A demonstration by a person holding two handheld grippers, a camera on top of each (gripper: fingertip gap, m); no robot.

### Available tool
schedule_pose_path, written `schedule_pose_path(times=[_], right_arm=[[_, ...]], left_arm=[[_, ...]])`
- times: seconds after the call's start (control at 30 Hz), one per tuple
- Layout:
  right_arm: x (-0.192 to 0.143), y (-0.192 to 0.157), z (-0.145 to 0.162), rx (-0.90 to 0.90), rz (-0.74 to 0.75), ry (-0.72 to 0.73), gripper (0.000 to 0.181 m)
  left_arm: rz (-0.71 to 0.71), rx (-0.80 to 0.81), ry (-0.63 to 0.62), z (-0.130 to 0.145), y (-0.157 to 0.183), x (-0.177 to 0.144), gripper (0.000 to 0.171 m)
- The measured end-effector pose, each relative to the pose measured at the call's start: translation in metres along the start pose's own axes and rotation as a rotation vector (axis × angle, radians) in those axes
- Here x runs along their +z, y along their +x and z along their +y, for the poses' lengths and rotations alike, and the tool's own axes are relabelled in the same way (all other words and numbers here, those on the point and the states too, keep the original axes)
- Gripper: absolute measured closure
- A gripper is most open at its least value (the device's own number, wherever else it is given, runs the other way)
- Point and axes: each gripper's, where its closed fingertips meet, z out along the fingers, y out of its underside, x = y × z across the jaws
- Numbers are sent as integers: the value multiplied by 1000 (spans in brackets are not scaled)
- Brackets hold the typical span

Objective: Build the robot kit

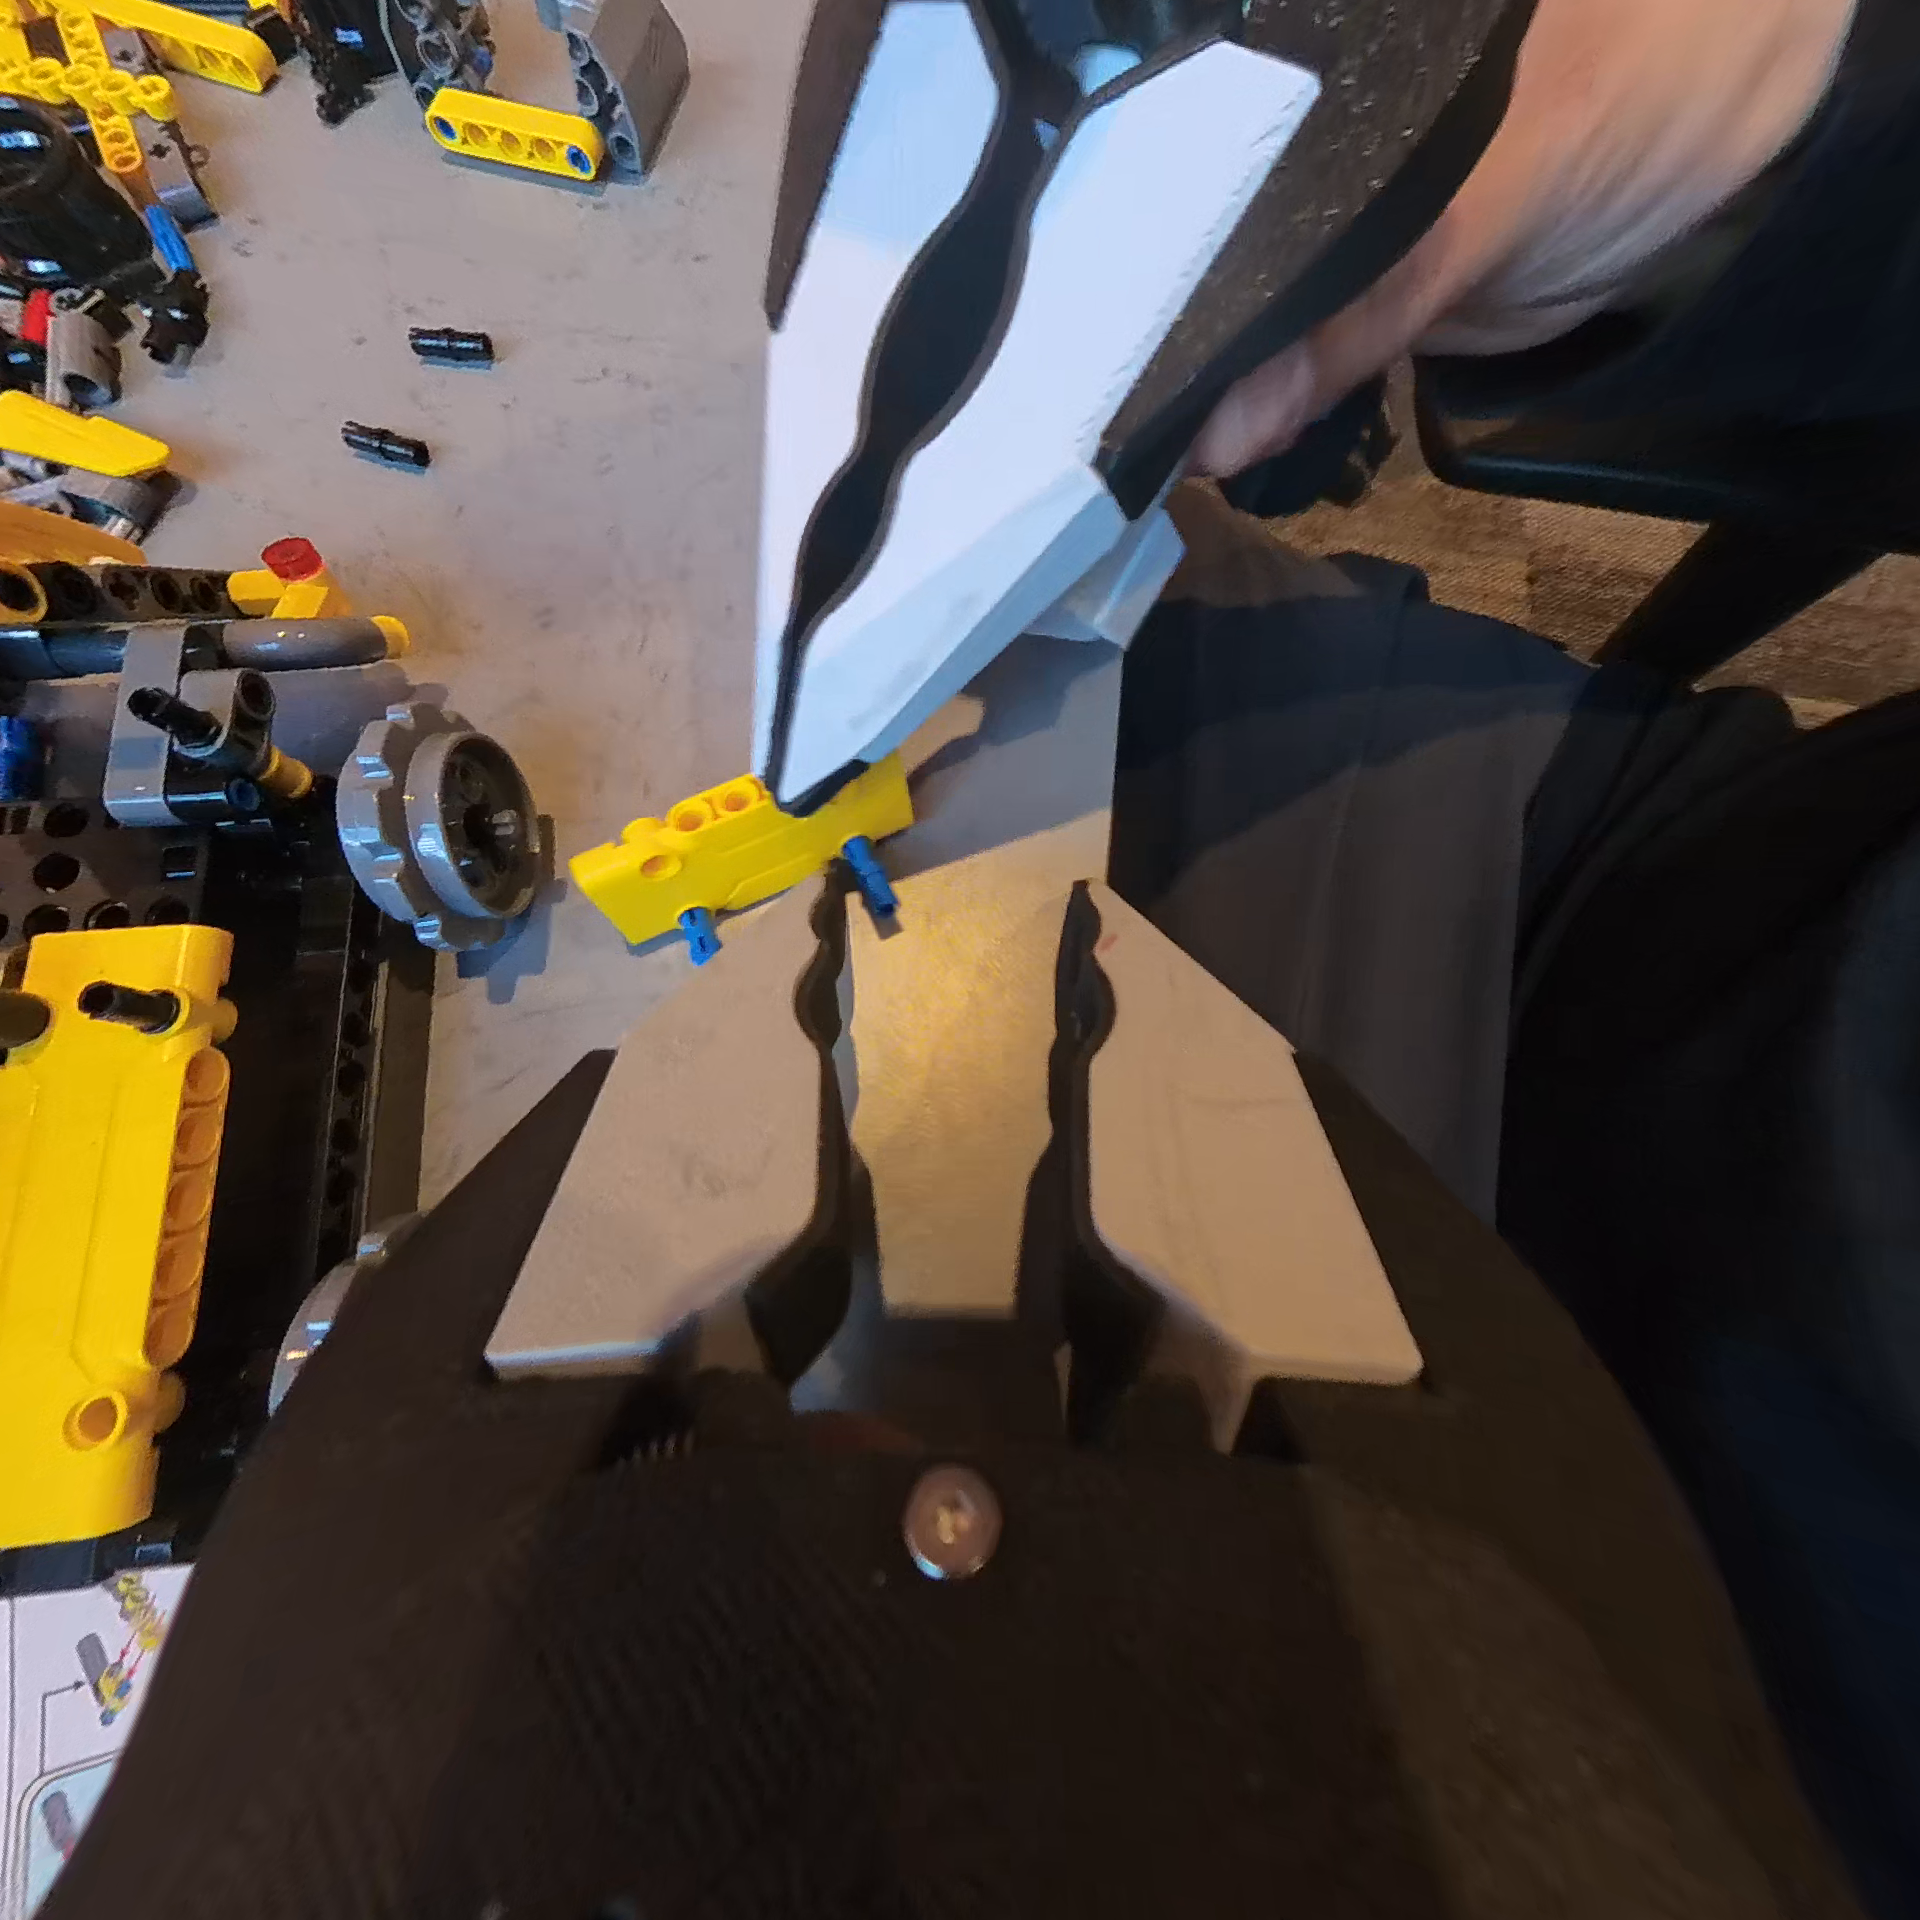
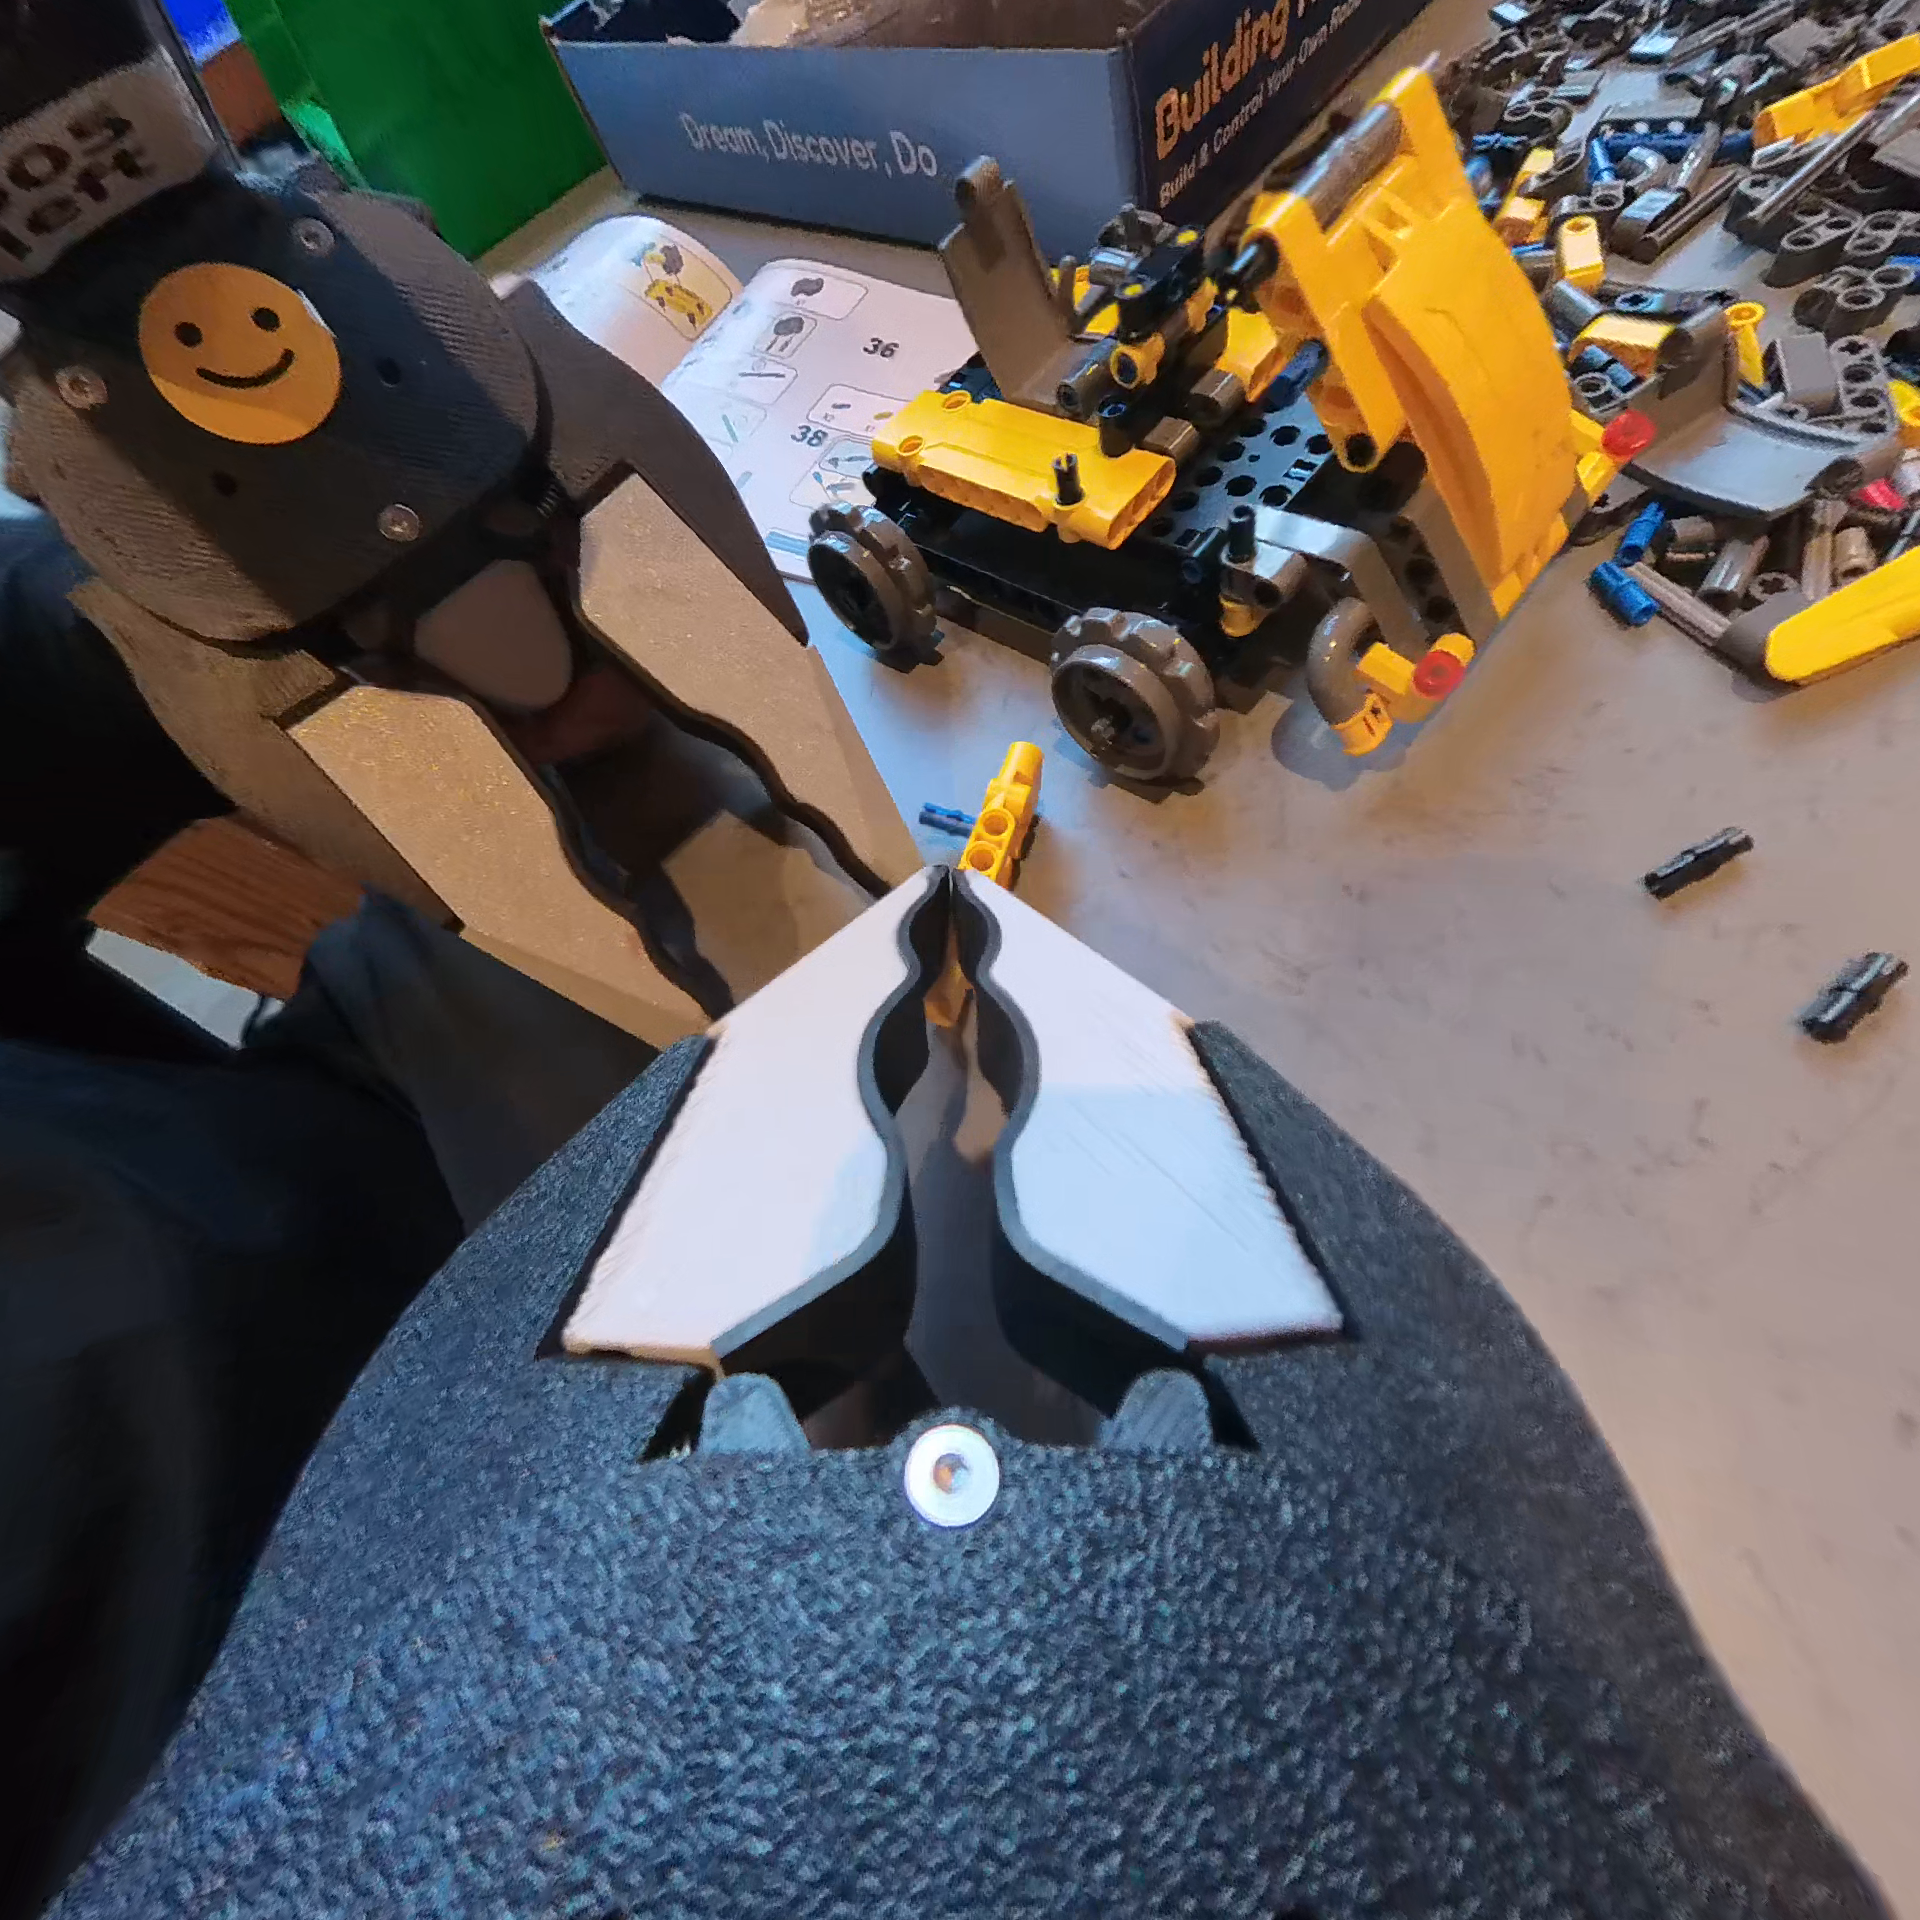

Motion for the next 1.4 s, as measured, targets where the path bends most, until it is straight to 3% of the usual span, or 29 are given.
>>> schedule_pose_path(times=[0.2,0.47,0.8,1.13,1.4], right_arm=[[-1,-6,-2,-79,22,-21,180],[-19,5,-11,-80,62,11,168],[-52,95,-7,-156,380,-161,162],[-18,122,-14,-220,338,-307,155],[-13,131,-9,-297,286,-382,154]], left_arm=[[18,37,11,3,5,-8,129],[-46,-38,55,-4,-17,-28,128],[-70,-85,39,1,-22,-21,120],[-88,-145,54,-1,-27,-13,111],[-84,-141,54,0,-28,-13,110]])
